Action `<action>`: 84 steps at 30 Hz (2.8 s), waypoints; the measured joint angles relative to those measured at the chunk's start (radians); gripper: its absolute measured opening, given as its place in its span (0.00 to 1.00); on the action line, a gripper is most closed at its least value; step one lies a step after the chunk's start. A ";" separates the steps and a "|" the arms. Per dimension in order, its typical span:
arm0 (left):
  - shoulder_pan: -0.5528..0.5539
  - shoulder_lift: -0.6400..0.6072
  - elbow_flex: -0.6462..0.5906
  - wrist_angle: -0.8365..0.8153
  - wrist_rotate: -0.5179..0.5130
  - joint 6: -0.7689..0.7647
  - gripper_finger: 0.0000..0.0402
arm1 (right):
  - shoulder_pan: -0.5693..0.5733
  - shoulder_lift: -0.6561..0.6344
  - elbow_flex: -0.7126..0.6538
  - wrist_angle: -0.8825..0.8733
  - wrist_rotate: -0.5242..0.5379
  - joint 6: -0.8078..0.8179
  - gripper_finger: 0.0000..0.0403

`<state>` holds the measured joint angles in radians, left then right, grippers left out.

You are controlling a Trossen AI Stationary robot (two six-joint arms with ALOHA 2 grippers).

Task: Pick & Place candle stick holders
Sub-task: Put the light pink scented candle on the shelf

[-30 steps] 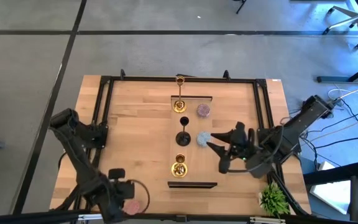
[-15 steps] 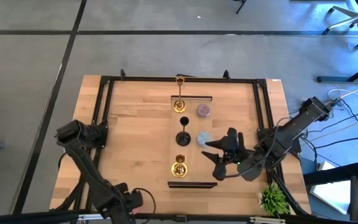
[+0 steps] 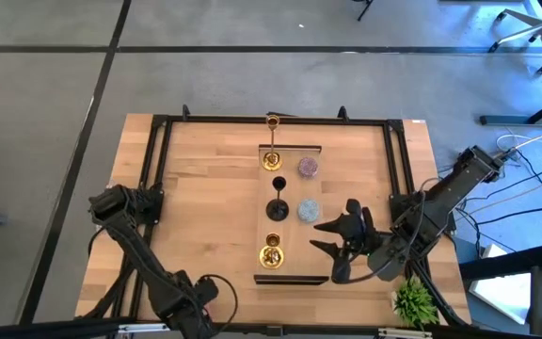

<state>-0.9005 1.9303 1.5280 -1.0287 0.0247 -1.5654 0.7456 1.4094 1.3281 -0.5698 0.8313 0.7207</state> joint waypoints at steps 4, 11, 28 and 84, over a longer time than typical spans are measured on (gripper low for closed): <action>0.005 0.001 0.000 0.051 0.004 -0.090 0.88 | 0.000 -0.004 0.000 0.001 0.003 -0.003 0.46; 0.006 0.002 -0.003 -0.001 -0.044 -0.281 0.92 | -0.003 -0.004 0.000 0.011 0.003 -0.003 0.46; -0.027 0.014 -0.067 0.115 0.008 -0.456 0.96 | -0.004 -0.004 0.000 0.013 0.003 0.005 0.46; 0.019 0.140 -0.067 0.246 0.072 -0.341 0.90 | -0.005 -0.004 0.000 0.010 -0.016 0.005 0.46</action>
<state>-0.8810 2.0701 1.4612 -0.7826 0.0963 -1.9060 0.7403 1.4052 1.3285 -0.5602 0.8154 0.7258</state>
